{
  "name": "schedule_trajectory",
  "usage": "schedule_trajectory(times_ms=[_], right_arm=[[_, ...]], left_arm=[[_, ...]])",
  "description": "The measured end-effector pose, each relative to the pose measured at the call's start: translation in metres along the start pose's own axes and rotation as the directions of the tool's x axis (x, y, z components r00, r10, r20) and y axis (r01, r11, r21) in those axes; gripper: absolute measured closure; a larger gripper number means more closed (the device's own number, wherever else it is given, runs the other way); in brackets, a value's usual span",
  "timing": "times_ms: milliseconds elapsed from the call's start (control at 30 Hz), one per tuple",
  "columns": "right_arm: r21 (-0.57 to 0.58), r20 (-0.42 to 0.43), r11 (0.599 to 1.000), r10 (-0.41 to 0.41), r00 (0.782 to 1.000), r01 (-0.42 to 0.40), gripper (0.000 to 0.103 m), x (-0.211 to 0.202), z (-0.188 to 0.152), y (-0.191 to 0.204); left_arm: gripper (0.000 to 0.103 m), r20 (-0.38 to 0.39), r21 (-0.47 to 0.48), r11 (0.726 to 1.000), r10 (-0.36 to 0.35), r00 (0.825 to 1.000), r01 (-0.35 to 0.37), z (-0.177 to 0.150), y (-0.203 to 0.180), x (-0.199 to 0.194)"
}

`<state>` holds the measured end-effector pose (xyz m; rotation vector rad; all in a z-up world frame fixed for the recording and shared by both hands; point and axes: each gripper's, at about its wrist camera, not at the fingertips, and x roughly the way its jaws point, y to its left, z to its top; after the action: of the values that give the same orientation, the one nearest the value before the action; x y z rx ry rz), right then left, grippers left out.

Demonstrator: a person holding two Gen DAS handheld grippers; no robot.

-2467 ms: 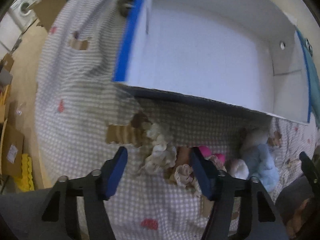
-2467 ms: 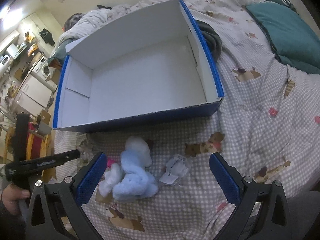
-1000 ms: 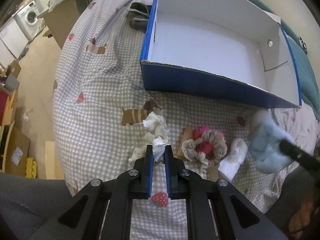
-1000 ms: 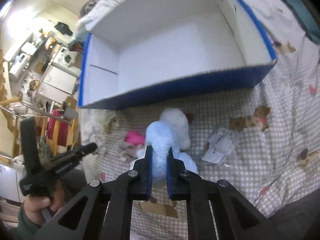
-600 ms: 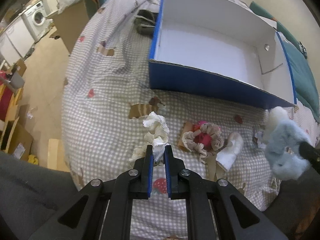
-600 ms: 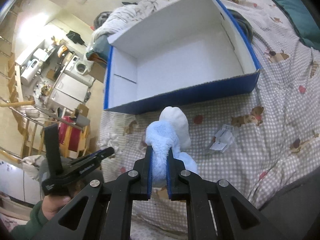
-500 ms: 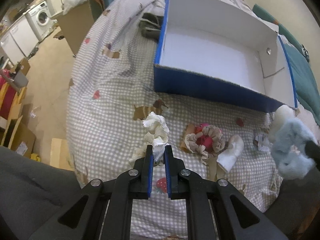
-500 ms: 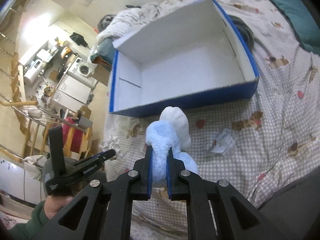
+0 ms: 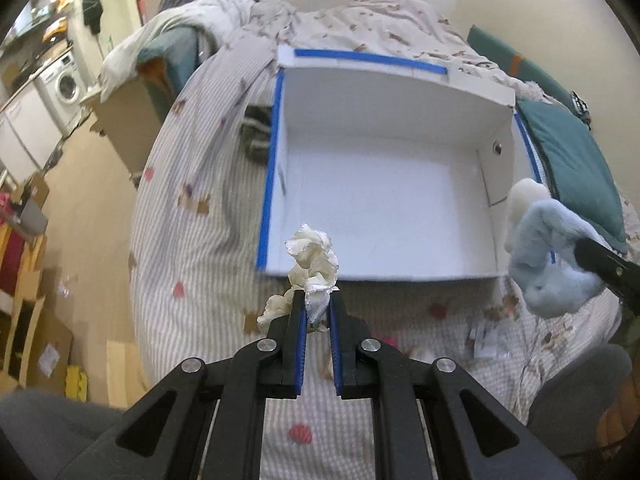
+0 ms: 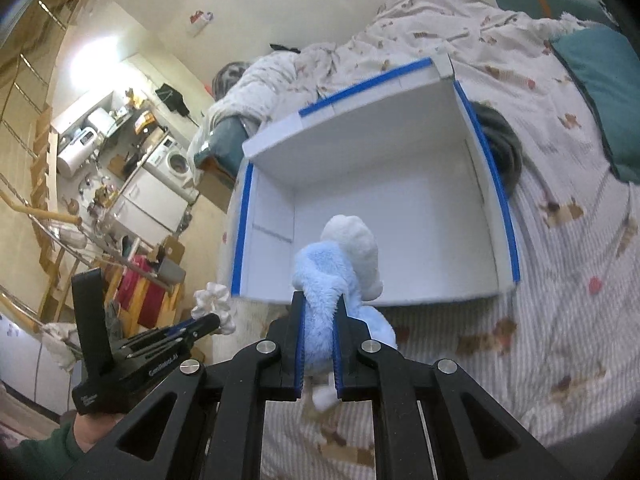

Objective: Organize soft objects
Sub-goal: 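Carry the scrunchie and blue plush into the box with both tools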

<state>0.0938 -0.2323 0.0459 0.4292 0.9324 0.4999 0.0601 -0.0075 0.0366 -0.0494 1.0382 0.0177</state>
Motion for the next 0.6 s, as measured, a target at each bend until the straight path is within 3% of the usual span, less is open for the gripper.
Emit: schedule_trajectory(times_ms=[333,600], right_arm=[[0.011,0.049,0.999,-0.048,0.998,0.048,0.09,0.031,0.031,-0.012],[0.029,0.027,0.997,-0.065,0.997,0.065,0.09,0.064,0.027,-0.031]], left_arm=[[0.093,-0.003,0.044,0.999,-0.005,1.0,0.005,0.039,-0.018,0.03],[0.093,-0.023,0.07,0.997,-0.022,1.0,0.024,0.051,-0.032,0.066]])
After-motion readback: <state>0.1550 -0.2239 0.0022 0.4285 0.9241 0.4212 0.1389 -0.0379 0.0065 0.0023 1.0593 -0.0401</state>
